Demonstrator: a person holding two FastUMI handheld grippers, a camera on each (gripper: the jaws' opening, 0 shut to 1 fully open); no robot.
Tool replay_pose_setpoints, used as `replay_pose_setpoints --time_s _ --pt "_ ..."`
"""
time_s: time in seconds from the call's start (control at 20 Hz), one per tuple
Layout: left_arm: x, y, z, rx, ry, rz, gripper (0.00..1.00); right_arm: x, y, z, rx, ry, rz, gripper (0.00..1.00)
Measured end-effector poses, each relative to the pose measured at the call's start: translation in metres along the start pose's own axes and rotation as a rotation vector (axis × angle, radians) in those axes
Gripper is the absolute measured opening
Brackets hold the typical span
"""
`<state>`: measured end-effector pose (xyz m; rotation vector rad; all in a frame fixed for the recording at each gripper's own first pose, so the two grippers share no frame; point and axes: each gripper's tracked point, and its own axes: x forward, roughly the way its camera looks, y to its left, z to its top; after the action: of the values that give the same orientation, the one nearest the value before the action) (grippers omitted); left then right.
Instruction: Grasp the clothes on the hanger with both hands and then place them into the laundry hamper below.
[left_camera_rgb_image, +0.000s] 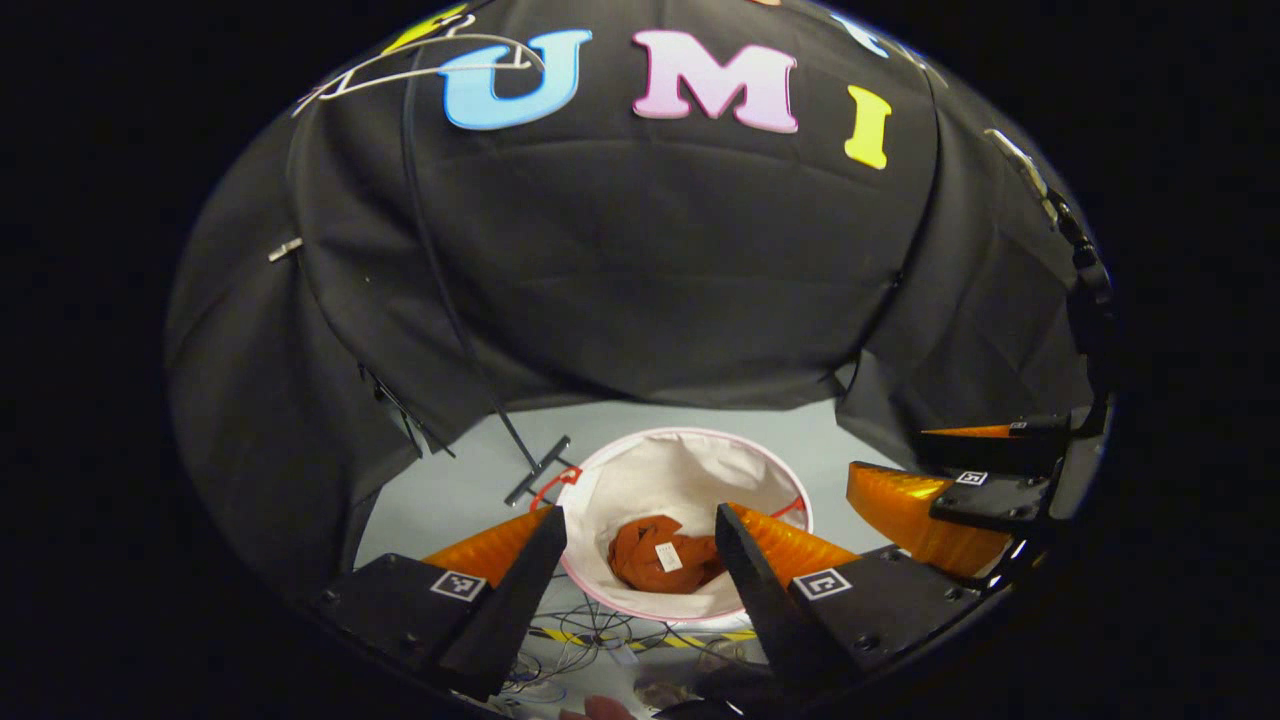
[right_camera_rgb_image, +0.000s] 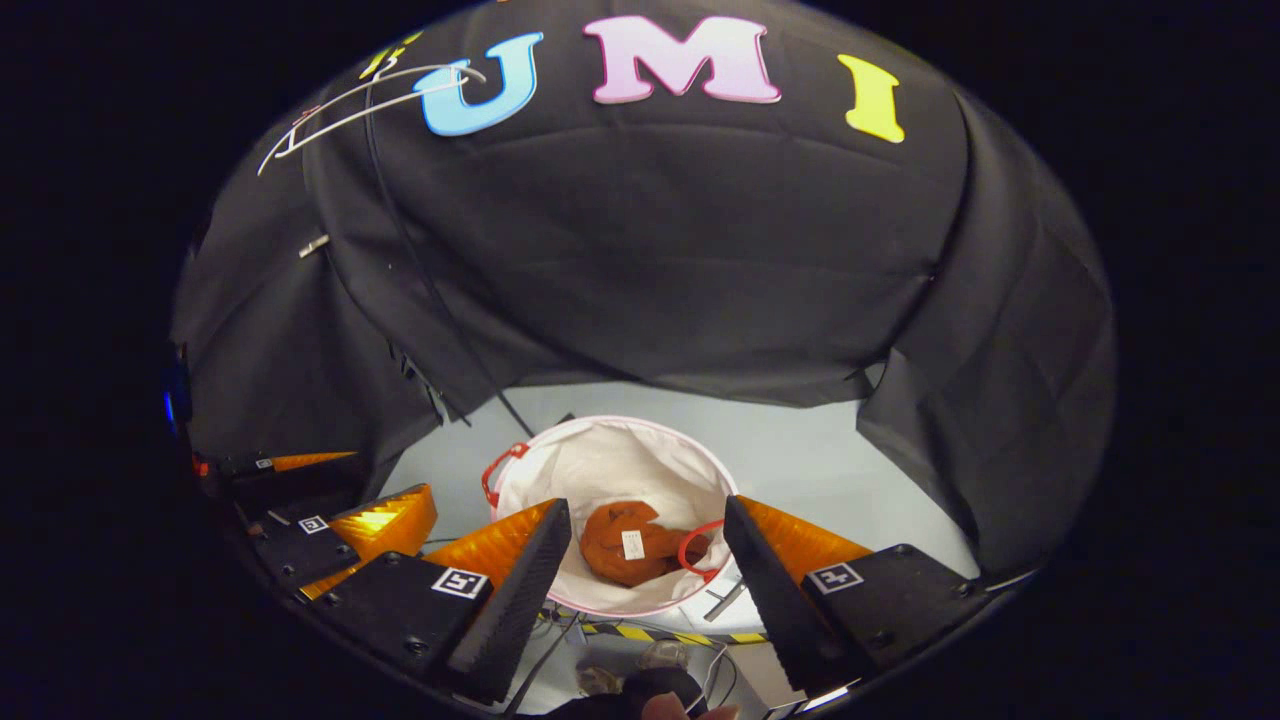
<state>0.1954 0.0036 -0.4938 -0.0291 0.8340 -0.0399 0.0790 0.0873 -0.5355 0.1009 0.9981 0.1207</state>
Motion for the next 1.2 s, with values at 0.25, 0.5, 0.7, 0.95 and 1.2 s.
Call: replay_pose_setpoints --time_s 0.25,0.5,0.7,0.95,1.2 --pt "-0.086 0.013 0.054 -0.035 -0.188 0.033 0.95 -0.079 0.012 0.049 0.055 -0.174 -0.008 0.99" --pt "-0.184 0.019 0.092 -0.033 -0.381 0.016 0.96 -0.176 0.011 0.108 0.005 -0.401 -0.079 0.99" --pt "-0.263 0.023 0.126 -0.010 -0.547 0.008 0.96 -0.254 0.024 0.138 -0.027 -0.557 -0.101 0.99" --pt "-0.328 0.025 0.148 0.008 -0.642 -0.006 0.96 -0.312 0.035 0.168 -0.042 -0.680 -0.122 0.99" --pt "-0.378 0.027 0.165 0.033 -0.736 0.025 0.97 -0.366 0.043 0.192 -0.062 -0.783 -0.120 1.00"
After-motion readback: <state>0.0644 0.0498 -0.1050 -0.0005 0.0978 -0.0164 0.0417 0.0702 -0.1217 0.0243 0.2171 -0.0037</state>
